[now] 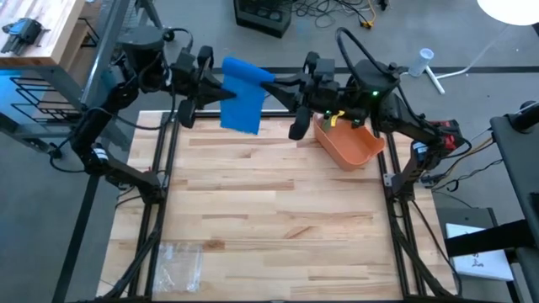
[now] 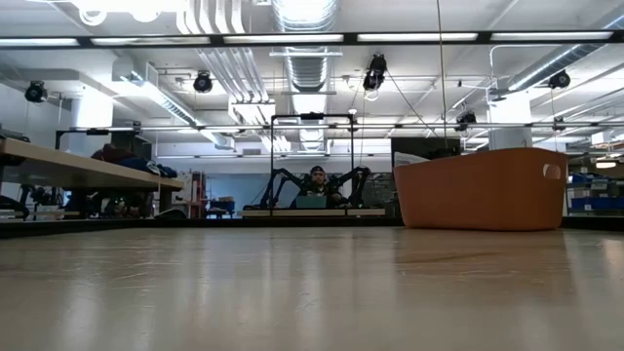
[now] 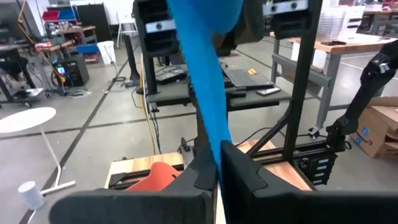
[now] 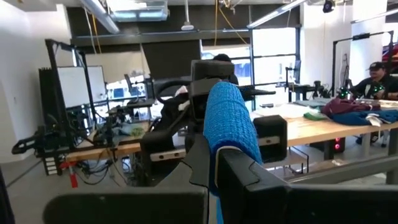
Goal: Roll bandage
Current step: Roll the blue bandage
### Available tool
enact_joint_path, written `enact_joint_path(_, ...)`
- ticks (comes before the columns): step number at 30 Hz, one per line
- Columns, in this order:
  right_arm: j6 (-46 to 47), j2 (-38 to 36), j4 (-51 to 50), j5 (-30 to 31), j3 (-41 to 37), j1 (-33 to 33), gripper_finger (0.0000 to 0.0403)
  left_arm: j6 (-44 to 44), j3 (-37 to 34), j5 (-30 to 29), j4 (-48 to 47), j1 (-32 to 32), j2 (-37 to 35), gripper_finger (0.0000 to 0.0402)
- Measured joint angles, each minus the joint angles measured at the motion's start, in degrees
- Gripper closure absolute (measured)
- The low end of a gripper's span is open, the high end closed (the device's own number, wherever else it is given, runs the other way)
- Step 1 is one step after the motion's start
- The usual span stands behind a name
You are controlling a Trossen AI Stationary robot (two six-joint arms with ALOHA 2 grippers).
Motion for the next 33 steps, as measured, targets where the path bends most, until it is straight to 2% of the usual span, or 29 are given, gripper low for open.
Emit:
enact_joint_path(5, 0.38, -0.13, 0.19, 0.02, 0.07, 0.0, 0.04, 0.15, -0.02, 0.0, -0.32, 0.0, -0.03, 0.0357)
enact_joint_path(13, -1.13, -0.54, 0.07, -0.07, 0.07, -0.02, 0.04, -2.65, -0.27, 0.05, -1.13, 0.0, 0.05, 0.0268)
enact_joint_path(21, -2.17, -1.44, 0.43, -0.16, 0.07, 0.0, 0.04, -2.59, -5.57, 0.0, -1.9, 0.0, 0.05, 0.0203)
enact_joint_path(28, -2.2, -1.75, 0.42, -0.2, 0.07, 0.0, 0.04, -1.15, -11.69, 1.0, 0.14, -0.13, 0.05, 0.0188)
enact_joint_path(33, -2.82, -1.79, 0.44, -0.2, 0.07, 0.0, 0.04, -1.5, -15.53, 4.12, 1.42, -0.16, 0.03, 0.0227)
